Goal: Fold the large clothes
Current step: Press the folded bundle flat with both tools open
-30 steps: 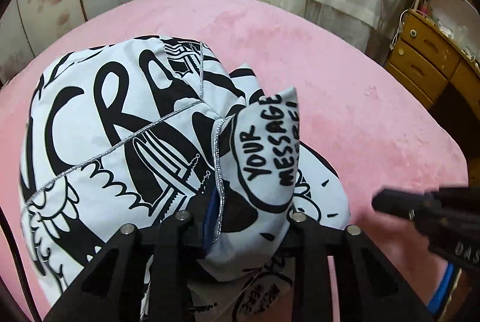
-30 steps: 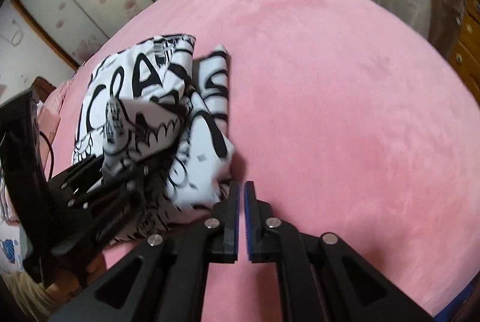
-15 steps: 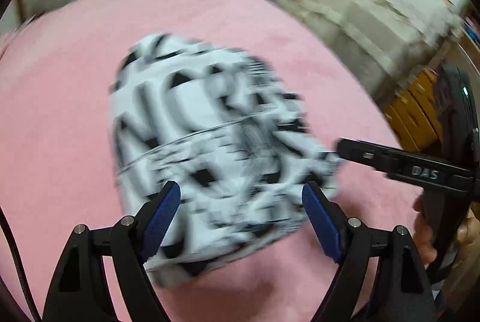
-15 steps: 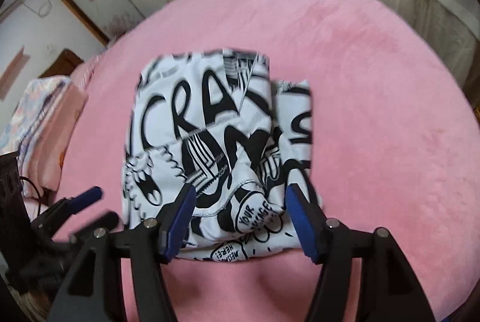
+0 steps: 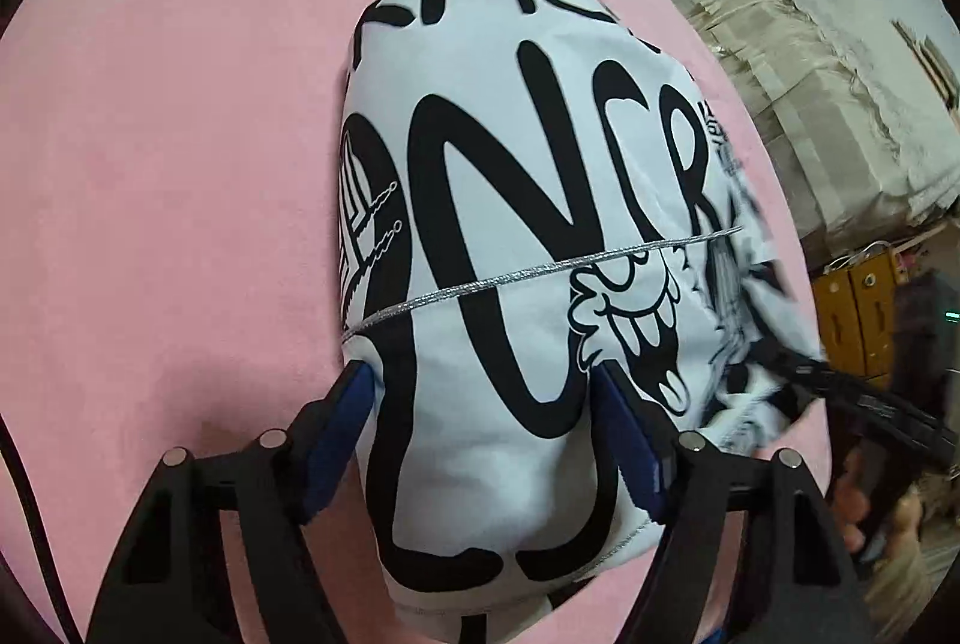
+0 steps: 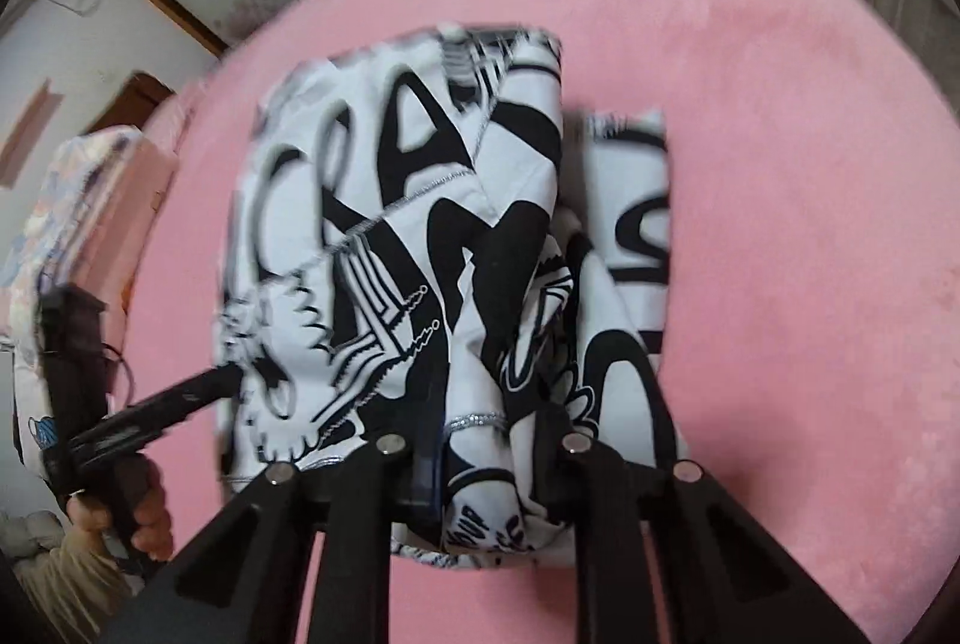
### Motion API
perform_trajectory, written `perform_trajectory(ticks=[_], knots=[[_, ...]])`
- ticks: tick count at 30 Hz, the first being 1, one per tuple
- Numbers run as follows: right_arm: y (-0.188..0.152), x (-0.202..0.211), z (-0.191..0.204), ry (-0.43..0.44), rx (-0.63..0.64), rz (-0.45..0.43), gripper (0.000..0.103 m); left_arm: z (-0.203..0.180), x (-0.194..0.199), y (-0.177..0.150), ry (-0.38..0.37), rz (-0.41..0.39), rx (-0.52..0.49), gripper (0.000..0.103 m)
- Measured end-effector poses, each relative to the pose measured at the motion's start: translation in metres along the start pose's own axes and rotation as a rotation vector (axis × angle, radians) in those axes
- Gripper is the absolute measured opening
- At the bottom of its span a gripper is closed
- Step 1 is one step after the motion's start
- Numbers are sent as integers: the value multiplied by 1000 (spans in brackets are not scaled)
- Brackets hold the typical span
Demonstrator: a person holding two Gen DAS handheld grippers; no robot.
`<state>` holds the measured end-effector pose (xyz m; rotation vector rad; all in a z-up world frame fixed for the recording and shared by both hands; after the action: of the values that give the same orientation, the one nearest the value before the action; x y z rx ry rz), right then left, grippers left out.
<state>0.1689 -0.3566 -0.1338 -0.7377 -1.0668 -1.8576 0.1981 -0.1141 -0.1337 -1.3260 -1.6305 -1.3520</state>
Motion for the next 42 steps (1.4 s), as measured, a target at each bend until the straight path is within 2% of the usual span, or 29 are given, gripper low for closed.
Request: perform_trajectory(ticks=[2,4,6,8,10,14,17,21,25,28,37,39,42], knots=[[-6,19,5,16,-7,-52,17,-8,4,-2,11,-13,-16,71],[-18,25,5,-14,-2,-69,17,-18,10,-6,29,-25,-47,70],[-30,16,-4,-47,-23,-52,16,-28,14,-10,65,-36,-86,67],[-40,-2,-21,-64,-75,-27,17,-36,17,-14,114,-42,-121,61],[-43,-17,-30,-74,-96,-36,17,-41,14,-19,140,-42,-145,58],[-38,-32,-25,-134,-42,-65,22,-44,9,-24,201,-53,-176,58],[-34,-28,-20,-139,-42,-64,26,-48,13,-27,204,-59,-172,59],[-27,-11,-11,-165,-54,-59,44,-56,18,-28,207,-51,-164,61],[-19,16,-6,-180,-39,-53,45,-64,34,-22,195,-23,-146,63],[-8,32,8,-187,-12,-58,46,-70,52,-16,206,-25,-126,73],[25,67,64,-155,132,-95,48,-79,102,5,206,-32,-72,74],[34,74,77,-135,153,-107,66,-81,110,11,200,-32,-59,75],[47,86,92,-122,196,-137,72,-81,121,18,177,-30,-32,82]])
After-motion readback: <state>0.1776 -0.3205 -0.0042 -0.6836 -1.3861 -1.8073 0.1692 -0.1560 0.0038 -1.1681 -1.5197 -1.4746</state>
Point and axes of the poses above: each gripper's, at about its wrist camera, not at the fingertips, and x roughly against the way its jaws point, z to its left, y to its top, the point moved 3 cm from there along -x, roughly the way its jaws point, and after that the axes turned 6 degrees about y, right-handed, at the moved point
